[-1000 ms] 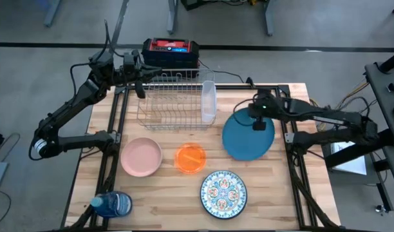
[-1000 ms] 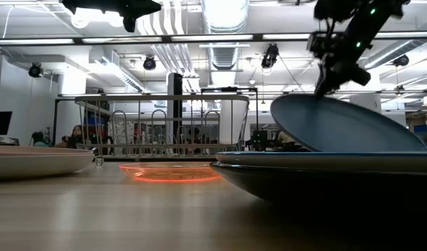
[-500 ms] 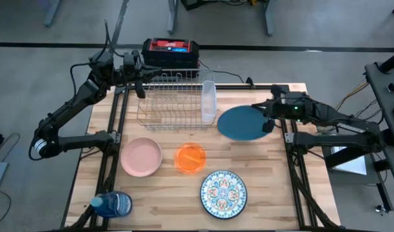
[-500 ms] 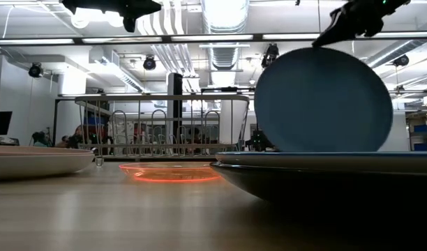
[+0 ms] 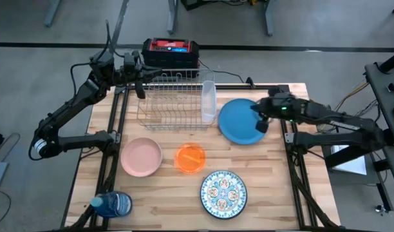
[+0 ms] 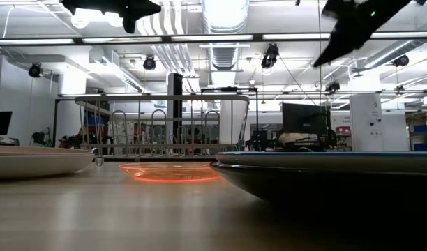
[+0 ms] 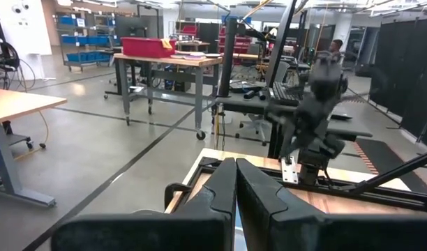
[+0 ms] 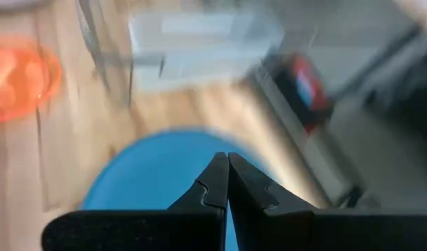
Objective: Sort dishes
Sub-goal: Put the blue plate in the dishwasher rack
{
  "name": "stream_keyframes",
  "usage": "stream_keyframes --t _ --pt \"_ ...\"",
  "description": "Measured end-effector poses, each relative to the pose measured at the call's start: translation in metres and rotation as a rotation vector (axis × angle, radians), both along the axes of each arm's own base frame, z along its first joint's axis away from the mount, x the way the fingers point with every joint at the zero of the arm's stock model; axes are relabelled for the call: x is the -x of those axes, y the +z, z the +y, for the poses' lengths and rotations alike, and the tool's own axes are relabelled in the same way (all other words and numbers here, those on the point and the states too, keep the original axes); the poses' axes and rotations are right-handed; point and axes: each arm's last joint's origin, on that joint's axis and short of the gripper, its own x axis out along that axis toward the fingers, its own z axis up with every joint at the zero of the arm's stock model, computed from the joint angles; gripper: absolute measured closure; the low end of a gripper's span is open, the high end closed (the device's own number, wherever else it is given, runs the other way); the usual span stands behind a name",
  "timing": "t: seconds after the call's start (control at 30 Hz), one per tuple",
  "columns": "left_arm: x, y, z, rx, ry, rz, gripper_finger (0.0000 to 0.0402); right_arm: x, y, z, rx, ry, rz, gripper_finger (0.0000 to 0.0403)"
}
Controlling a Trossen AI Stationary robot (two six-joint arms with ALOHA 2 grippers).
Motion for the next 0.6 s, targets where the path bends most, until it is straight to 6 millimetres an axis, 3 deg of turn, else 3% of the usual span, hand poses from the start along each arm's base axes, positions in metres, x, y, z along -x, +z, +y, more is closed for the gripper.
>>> stream_keyframes --t 0.2,0.37,0.6 --pt "0.0 0.0 0.0 0.004 0.0 -0.001 0.0401 -0.03 -0.048 -0.013 -0.257 -0.242 0.171 0.0402" --pt "-0.001 -0.001 -0.001 0.035 -0.004 -0.001 0.0401 -0.037 -0.08 -0.039 -0.37 -0.443 0.295 0.0403" --pt "-0.002 -0.004 -0.003 0.065 -0.016 0.025 0.0401 -0.046 -0.112 -0.066 -0.54 -0.409 0.359 0.0403"
